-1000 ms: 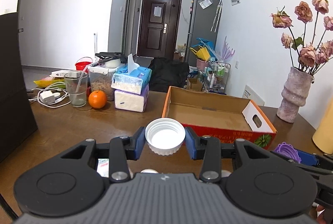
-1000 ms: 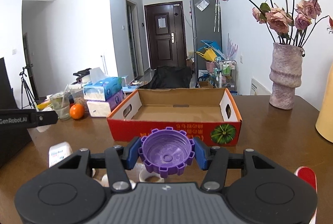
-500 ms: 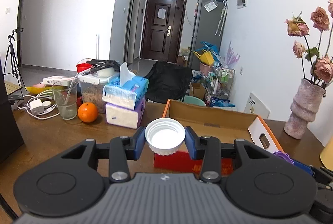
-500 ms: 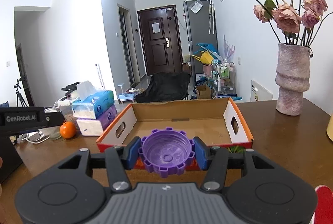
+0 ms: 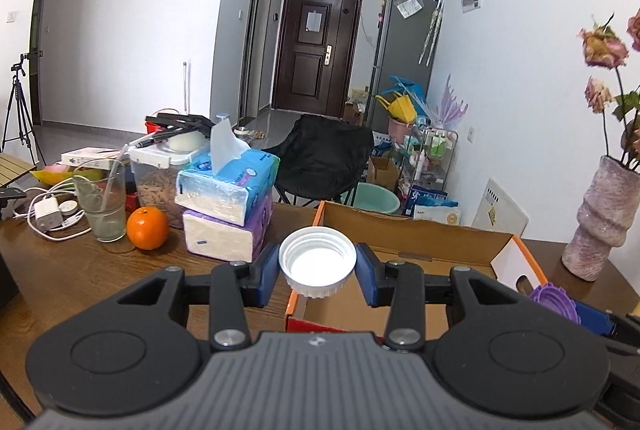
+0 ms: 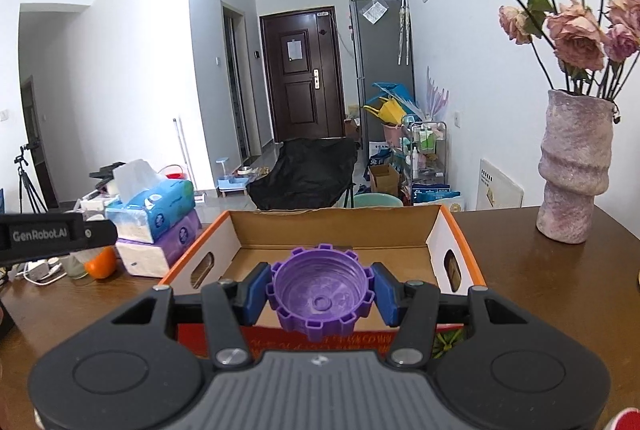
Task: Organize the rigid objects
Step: 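Carry the white cap and purple cap with both tools into the cardboard box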
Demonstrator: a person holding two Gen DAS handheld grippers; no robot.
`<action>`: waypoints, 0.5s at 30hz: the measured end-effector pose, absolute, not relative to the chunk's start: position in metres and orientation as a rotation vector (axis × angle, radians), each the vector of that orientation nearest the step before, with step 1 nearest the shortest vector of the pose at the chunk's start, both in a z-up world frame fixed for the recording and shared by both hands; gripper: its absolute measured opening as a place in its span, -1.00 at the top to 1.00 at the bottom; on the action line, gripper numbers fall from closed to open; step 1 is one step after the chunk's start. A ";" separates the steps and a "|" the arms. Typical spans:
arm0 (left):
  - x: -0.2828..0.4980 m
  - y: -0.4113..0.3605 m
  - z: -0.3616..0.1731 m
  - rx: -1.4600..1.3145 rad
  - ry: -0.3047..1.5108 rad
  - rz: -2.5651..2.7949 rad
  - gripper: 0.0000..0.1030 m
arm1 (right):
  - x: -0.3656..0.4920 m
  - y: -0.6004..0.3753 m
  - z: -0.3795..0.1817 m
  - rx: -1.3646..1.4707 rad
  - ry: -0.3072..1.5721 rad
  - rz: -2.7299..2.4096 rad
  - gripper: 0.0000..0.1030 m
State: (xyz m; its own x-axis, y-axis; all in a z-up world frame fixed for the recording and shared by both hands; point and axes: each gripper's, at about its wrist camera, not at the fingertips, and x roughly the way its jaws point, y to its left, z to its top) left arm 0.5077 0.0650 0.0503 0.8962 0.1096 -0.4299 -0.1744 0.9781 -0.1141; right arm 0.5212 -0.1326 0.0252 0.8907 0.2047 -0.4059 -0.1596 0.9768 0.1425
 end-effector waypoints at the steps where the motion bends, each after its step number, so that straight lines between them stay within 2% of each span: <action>1: 0.513 0.064 0.049 -0.147 0.441 0.149 0.19 | 0.526 -0.132 0.025 0.102 0.437 0.189 -0.03; 15: 0.578 0.046 0.027 -0.077 0.512 0.138 0.19 | 0.579 -0.127 0.009 0.056 0.503 0.183 -0.03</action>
State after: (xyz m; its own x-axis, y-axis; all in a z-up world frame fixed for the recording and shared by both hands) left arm 0.5782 0.0459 0.0274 0.8626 0.1121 -0.4933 -0.1506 0.9878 -0.0389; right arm 0.5794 -0.1272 0.0090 0.8600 0.1878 -0.4744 -0.1601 0.9822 0.0985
